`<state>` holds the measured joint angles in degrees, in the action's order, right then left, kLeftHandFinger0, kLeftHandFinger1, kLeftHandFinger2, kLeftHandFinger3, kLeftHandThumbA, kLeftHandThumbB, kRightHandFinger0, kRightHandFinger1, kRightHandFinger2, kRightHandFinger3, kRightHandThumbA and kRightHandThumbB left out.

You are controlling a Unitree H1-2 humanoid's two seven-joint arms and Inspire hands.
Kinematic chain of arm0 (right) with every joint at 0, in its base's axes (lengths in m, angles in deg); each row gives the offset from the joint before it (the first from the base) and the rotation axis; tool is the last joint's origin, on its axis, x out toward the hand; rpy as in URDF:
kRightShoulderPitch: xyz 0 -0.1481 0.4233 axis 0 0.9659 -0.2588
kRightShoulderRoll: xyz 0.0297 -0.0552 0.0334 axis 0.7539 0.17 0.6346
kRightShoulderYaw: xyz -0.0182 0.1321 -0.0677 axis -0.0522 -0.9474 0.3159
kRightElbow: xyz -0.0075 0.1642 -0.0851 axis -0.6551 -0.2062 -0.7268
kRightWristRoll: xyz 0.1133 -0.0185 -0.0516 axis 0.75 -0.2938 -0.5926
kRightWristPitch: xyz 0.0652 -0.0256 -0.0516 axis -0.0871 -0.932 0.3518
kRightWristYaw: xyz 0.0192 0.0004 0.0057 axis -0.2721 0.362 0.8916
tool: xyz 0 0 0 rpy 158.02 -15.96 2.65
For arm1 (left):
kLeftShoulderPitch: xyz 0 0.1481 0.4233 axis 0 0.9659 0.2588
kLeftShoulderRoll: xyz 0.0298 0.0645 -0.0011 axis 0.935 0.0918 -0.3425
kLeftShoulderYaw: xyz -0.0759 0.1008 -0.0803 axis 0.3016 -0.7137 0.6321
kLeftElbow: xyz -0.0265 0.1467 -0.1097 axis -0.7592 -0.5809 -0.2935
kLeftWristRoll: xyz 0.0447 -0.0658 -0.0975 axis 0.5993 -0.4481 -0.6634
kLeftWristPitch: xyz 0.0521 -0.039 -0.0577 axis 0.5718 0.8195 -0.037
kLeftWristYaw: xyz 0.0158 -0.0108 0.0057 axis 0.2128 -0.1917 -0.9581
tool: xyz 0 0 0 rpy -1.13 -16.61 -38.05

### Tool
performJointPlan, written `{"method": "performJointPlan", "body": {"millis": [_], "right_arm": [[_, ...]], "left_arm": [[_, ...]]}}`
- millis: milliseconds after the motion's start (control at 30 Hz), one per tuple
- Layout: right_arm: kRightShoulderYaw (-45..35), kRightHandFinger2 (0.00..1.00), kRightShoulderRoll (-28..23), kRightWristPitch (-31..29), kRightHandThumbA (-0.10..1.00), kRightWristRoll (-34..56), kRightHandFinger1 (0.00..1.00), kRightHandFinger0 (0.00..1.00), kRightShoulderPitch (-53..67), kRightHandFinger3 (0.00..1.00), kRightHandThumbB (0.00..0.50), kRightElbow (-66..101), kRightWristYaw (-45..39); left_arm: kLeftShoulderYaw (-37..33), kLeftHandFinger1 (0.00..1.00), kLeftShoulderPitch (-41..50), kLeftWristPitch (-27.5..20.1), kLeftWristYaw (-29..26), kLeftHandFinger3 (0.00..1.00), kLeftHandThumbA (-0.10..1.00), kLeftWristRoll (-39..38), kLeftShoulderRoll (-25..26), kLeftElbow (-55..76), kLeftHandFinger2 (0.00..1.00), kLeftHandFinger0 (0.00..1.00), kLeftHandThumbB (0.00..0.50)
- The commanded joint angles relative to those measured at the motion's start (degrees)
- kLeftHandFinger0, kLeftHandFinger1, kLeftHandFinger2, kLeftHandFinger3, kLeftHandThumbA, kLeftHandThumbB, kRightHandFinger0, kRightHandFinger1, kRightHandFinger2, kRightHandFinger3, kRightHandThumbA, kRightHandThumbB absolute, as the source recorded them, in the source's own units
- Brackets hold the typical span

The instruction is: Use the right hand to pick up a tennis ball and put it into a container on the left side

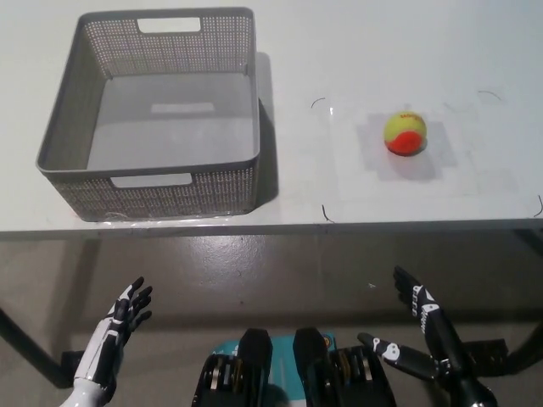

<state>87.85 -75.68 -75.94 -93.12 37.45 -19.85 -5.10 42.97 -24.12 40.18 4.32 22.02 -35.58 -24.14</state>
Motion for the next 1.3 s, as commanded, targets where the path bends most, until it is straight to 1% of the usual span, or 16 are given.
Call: {"method": "performJointPlan", "body": {"millis": [0, 100, 200, 267, 467, 533, 567, 600, 633, 733, 800, 933, 1033, 1133, 1167, 1267], "right_arm": [[-1.04, 1.00, 1.27, -8.00, 0.99, -6.83, 1.00, 1.00, 0.97, 1.00, 0.231, 5.69, 6.98], [-2.18, 1.00, 2.40, -8.00, 0.95, -12.09, 1.00, 1.00, 2.19, 1.00, 0.266, 11.57, 10.43], [-2.96, 1.00, 2.74, -7.99, 0.96, -14.32, 1.00, 1.00, 2.54, 1.00, 0.259, 16.20, 10.81], [-3.51, 1.00, 2.43, -3.59, 1.00, -17.55, 1.00, 1.00, 2.14, 1.00, 0.294, 22.81, 10.29], [-5.71, 1.00, 1.98, 4.36, 1.00, -20.90, 1.00, 1.00, -1.47, 1.00, 0.357, 30.66, 9.26], [-7.18, 1.00, 1.41, 6.35, 0.96, -21.76, 1.00, 1.00, -5.00, 1.00, 0.386, 31.56, 9.38], [-7.74, 1.00, 0.82, 8.98, 0.98, -23.51, 1.00, 1.00, -6.74, 1.00, 0.406, 32.43, 8.62], [-8.02, 1.00, 0.44, 10.35, 1.00, -25.05, 1.00, 1.00, -7.95, 1.00, 0.399, 32.86, 8.30], [-8.56, 1.00, -0.54, 13.79, 1.00, -28.81, 1.00, 1.00, -10.89, 1.00, 0.430, 33.79, 7.41], [-8.61, 1.00, -2.04, 17.85, 1.00, -32.89, 1.00, 1.00, -14.96, 1.00, 0.431, 34.65, 5.71], [-8.23, 1.00, -4.31, 23.04, 1.00, -33.94, 1.00, 1.00, -20.45, 1.00, 0.467, 34.13, 1.96], [-6.68, 1.00, -7.49, 28.39, 1.00, -34.64, 1.00, 1.00, -28.49, 1.00, 0.471, 29.13, -2.29], [-4.85, 1.00, -9.97, 30.62, 1.00, -34.27, 1.00, 1.00, -34.75, 1.00, 0.459, 22.35, -4.93], [-3.17, 1.00, -11.58, 31.45, 1.00, -33.67, 1.00, 1.00, -39.91, 1.00, 0.467, 16.17, -5.80], [-1.74, 1.00, -11.72, 32.23, 1.00, -33.69, 1.00, 1.00, -43.53, 1.00, 0.488, 11.10, -6.59], [0.45, 1.00, -12.04, 33.79, 1.00, -34.23, 1.00, 1.00, -47.92, 1.00, 0.499, 4.49, -7.03]], "left_arm": [[0.41, 1.00, -0.76, -2.51, 1.11, 1.00, 1.00, -0.97, 0.82, 1.28, 1.00, 1.00, 0.230], [0.39, 1.00, -1.25, -2.83, 1.50, 1.00, 1.00, -1.05, 1.26, 0.69, 1.00, 1.00, 0.238], [0.46, 1.00, -1.05, -2.39, 1.92, 1.00, 1.00, -1.56, 1.21, 1.00, 1.00, 1.00, 0.246], [0.43, 1.00, -1.01, -2.45, 2.00, 1.00, 1.00, -1.23, 1.33, 0.88, 1.00, 1.00, 0.249], [0.63, 1.00, -1.13, -2.64, 2.29, 1.00, 1.00, -1.30, 1.41, 0.56, 1.00, 1.00, 0.237], [0.58, 1.00, -1.04, -2.67, 2.27, 1.00, 1.00, -1.02, 1.47, 0.75, 1.00, 1.00, 0.234], [0.52, 1.00, -0.99, -2.70, 2.27, 1.00, 1.00, -0.84, 1.51, 0.80, 1.00, 1.00, 0.229], [0.52, 1.00, -0.97, -2.55, 2.39, 1.00, 1.00, -0.99, 1.50, 0.87, 1.00, 1.00, 0.232], [0.53, 1.00, -0.75, -2.12, 2.45, 1.00, 1.00, -1.21, 1.40, 1.11, 1.00, 1.00, 0.236], [0.53, 1.00, -0.76, -2.40, 2.58, 1.00, 1.00, -1.39, 1.32, 0.82, 1.00, 1.00, 0.233], [0.50, 1.00, -1.06, -2.35, 2.94, 1.00, 1.00, -1.69, 1.44, 0.51, 1.00, 1.00, 0.233], [0.53, 1.00, -0.86, -2.62, 2.48, 1.00, 1.00, -0.92, 1.42, 0.39, 1.00, 1.00, 0.235], [0.57, 1.00, -0.46, -2.73, 2.61, 1.00, 1.00, -1.05, 1.41, 0.53, 1.00, 1.00, 0.229], [0.49, 1.00, -0.29, -2.80, 2.81, 1.00, 1.00, -1.11, 1.32, 0.77, 1.00, 1.00, 0.219], [0.61, 1.00, -0.10, -2.79, 2.84, 1.00, 1.00, -1.01, 1.59, 0.48, 1.00, 1.00, 0.233], [0.64, 1.00, 0.16, -3.60, 2.82, 1.00, 1.00, -0.63, 1.72, -0.06, 1.00, 1.00, 0.237]]}}
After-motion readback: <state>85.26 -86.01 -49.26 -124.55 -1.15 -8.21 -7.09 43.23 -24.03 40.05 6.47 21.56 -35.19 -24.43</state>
